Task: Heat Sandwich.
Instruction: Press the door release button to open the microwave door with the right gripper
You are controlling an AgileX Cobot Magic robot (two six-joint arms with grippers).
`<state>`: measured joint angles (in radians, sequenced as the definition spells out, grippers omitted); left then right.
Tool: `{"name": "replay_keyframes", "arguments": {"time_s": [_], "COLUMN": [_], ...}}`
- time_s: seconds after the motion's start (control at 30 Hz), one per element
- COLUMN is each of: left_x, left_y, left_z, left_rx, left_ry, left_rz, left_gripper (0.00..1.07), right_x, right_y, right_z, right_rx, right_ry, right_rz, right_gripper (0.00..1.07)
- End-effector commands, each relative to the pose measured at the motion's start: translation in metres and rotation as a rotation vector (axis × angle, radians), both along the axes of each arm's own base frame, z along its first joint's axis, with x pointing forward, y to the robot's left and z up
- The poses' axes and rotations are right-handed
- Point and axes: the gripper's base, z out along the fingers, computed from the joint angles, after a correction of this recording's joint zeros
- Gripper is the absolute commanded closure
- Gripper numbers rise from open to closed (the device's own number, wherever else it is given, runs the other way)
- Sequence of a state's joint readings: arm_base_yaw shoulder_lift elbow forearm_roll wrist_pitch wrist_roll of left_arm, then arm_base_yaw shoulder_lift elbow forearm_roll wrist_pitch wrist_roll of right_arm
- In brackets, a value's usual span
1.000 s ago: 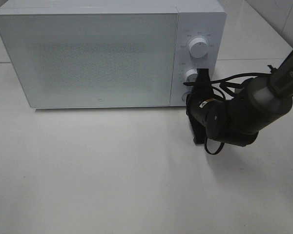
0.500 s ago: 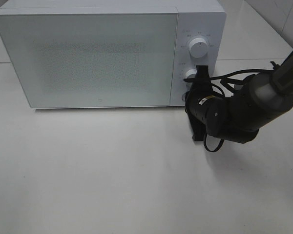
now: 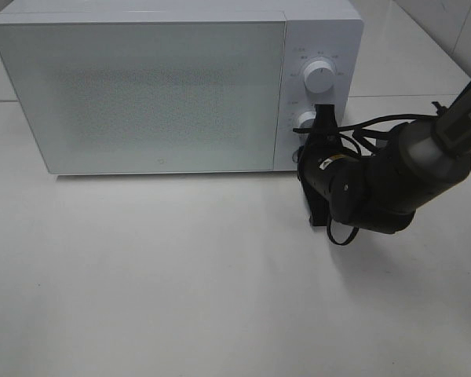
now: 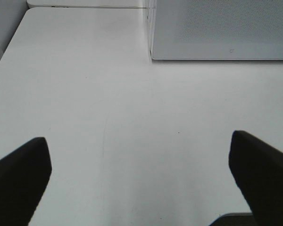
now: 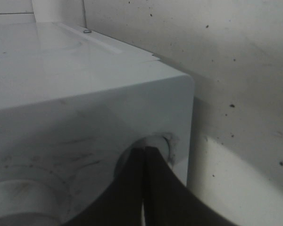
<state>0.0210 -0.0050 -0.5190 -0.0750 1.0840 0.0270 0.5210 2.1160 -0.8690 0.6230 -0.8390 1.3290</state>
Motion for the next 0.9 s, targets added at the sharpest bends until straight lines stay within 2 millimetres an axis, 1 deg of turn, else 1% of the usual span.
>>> {"name": "replay_keyframes", "arguments": {"time_s": [0.03,0.23,0.3,0.4,0.43,0.9], "left_x": [-0.002,-0.002,-0.002,-0.002,-0.002,-0.002], "left_y": [-0.001,-0.001,-0.001,-0.001,-0.001,-0.001], "left_z": [0.0,0.0,0.0,0.0,0.0,0.0], "left_rx": [-0.007,-0.007,-0.007,-0.007,-0.007,-0.007], "left_ry": [-0.027,-0.027,-0.027,-0.027,-0.027,-0.027], "left_rz": [0.001,0.001,0.001,0.001,0.001,0.001], "left_gripper": [0.09,0.09,0.09,0.09,0.09,0.09], "right_x": [0.016,0.027,0.032,0.035,0.037,0.036], "right_y": [-0.002,0.003,0.003,0.005,0.006,0.008], "right_z": [0.029,0.026,0.029,0.031,0.032,0.024], "right_rx": [-0.022,-0.021,-0.025,-0.024,-0.018,-0.018], "right_ry": [-0.234,-0.292,-0.364,-0.385,-0.377,-0.294], "right_rz": [-0.023,-0.038,-0.058,-0.062,-0.059,-0.035], "right_gripper": [1.07,1.07,1.07,1.07,1.07,1.07]}}
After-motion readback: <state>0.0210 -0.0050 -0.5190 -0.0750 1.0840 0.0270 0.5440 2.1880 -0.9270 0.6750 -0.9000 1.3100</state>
